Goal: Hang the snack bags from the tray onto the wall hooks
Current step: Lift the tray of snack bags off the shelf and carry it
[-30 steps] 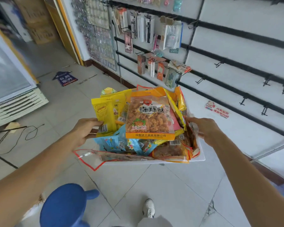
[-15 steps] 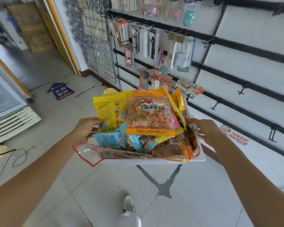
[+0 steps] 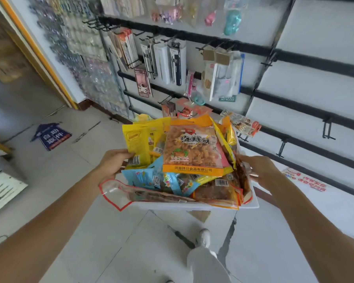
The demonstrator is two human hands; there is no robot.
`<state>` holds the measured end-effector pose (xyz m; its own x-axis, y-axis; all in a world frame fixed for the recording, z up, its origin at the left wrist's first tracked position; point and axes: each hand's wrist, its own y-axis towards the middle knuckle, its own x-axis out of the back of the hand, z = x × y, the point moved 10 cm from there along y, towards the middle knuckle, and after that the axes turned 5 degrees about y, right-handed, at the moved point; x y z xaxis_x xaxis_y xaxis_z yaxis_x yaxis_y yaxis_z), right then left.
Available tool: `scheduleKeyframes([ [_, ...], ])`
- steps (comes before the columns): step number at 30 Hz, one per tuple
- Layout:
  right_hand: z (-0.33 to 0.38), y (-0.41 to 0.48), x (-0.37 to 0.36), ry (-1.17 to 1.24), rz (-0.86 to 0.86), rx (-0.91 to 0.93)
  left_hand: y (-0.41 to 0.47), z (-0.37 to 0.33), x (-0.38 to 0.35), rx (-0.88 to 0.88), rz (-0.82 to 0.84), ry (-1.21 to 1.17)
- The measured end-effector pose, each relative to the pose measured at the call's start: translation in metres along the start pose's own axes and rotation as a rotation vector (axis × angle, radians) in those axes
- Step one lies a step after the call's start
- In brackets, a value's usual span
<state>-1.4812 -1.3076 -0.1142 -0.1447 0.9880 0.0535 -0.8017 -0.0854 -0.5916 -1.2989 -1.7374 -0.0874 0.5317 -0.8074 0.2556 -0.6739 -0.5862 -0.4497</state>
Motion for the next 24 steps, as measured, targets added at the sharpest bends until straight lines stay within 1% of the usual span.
scheduleKeyframes([
  [4,0.014,0.056,-0.012,0.009,0.009,-0.043,0.056,-0.004,-0.021,0.051,0.012,0.012],
  [7,0.026,0.091,-0.023,0.016,0.049,-0.101,0.087,-0.016,-0.035,0.09,0.016,0.02],
  [9,0.036,0.115,-0.031,0.023,0.072,-0.101,0.109,-0.022,-0.042,0.101,0.019,0.014],
  [12,0.039,0.146,-0.041,0.051,0.06,-0.13,0.142,-0.024,-0.049,0.134,0.033,0.058],
  [15,0.033,0.17,-0.043,0.045,0.015,-0.173,0.177,-0.024,-0.056,0.177,0.092,0.106],
  [19,0.024,0.187,-0.048,0.067,-0.047,-0.183,0.229,-0.013,-0.071,0.243,0.189,0.201],
  [24,-0.026,0.179,-0.056,0.124,-0.11,-0.244,0.281,0.012,-0.091,0.312,0.336,0.312],
])
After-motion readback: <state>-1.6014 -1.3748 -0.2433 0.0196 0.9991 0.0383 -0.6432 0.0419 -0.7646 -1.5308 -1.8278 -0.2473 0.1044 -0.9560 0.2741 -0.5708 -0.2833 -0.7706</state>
